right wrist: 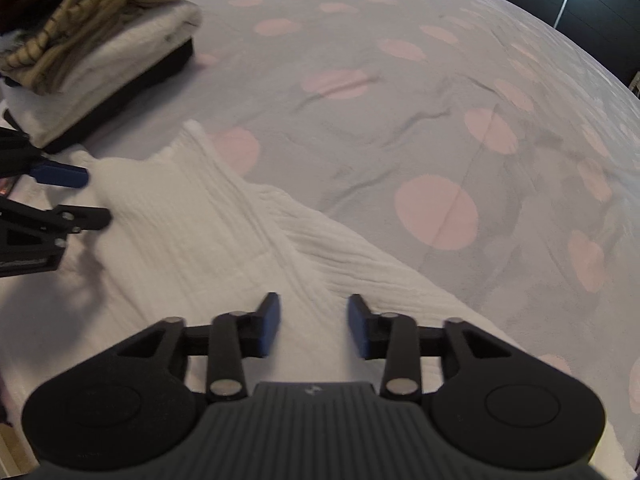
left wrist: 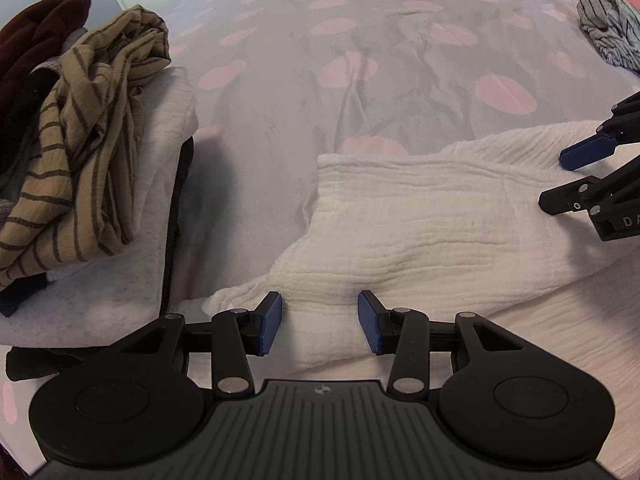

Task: Fold clothes

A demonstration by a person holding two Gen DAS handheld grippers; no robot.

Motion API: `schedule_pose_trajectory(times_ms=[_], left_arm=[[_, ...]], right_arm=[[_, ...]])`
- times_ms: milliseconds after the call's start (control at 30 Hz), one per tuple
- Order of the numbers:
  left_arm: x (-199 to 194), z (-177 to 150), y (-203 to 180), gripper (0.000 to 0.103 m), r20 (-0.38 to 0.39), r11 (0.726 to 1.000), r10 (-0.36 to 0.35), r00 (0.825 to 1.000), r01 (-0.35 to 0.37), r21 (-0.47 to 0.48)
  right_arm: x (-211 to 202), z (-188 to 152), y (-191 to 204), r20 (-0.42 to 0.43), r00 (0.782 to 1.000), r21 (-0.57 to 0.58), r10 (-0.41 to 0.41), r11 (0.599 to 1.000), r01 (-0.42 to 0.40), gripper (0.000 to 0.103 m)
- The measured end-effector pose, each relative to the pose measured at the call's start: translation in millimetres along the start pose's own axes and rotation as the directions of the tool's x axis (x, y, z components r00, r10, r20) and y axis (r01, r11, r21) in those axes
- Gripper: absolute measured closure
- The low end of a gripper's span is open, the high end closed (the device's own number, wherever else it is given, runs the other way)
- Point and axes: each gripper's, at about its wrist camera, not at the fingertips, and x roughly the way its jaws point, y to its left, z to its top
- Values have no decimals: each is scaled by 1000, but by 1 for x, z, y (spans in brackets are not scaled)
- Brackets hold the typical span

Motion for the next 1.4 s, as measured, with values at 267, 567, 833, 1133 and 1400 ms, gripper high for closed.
schedule_pose_trajectory(times_ms=[267, 567, 833, 1133, 1400], left_arm=[[3, 1, -20, 62, 2, 1000, 14, 1000, -14, -6], [-16, 5, -36, 61, 84, 999, 4, 996, -1, -46], [-28, 3, -55, 59, 95, 1000, -10, 995, 13, -28], [-30, -15, -82, 58, 146, 994, 50, 988, -63, 92], [-36, -48, -147, 55, 246, 918, -43, 968, -59, 393]], right_arm=[[-6, 3, 13, -11, 1000, -67, 18, 998, -19, 98], [-58, -5, 48, 29, 990, -162, 139, 978, -133, 99], [-61, -46, 97, -84, 973, -268, 214, 936, -229, 99], [-51, -60, 101, -102, 976, -290, 193, 933, -215, 98], [-60, -57, 95, -65, 980, -282, 188, 938, -199, 98]])
